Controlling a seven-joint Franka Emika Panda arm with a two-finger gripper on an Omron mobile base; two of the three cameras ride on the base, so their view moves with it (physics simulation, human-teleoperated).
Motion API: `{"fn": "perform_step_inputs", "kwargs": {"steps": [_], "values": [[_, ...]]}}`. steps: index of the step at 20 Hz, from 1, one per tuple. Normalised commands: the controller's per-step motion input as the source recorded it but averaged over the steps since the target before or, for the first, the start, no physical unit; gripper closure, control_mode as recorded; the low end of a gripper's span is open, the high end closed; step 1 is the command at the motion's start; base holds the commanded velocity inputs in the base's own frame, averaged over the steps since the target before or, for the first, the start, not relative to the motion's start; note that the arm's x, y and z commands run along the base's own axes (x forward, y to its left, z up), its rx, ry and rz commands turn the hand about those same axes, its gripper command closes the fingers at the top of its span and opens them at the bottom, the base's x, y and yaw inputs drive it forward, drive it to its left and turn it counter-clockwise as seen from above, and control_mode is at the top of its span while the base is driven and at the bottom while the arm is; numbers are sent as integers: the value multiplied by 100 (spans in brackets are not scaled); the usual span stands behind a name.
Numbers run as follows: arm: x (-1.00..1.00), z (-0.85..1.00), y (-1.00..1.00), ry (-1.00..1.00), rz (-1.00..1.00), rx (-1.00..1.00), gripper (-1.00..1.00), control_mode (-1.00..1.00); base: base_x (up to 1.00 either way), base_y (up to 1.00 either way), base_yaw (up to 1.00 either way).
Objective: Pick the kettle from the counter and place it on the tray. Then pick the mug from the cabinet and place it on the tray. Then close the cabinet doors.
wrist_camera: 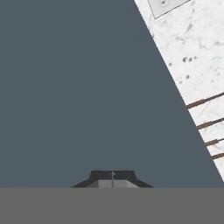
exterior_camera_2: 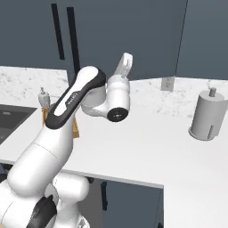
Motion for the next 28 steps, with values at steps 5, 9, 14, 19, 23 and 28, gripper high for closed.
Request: {"fn": "perform_step_inputs", "kwargs": {"steps": [5,9,14,19,23,28], "values": [[52,0,22,11,-5,0,100,-100,0,0,0],[47,0,13,6,-4,0,100,-100,0,0,0],[41,0,10,2,-5,0,100,-100,0,0,0],[43,0,14,0,-8,0,100,-100,0,0,0],[50,0,15,1,-9,0,100,-100,0,0,0],[51,0,10,4,-9,0,100,-100,0,0,0]]}}
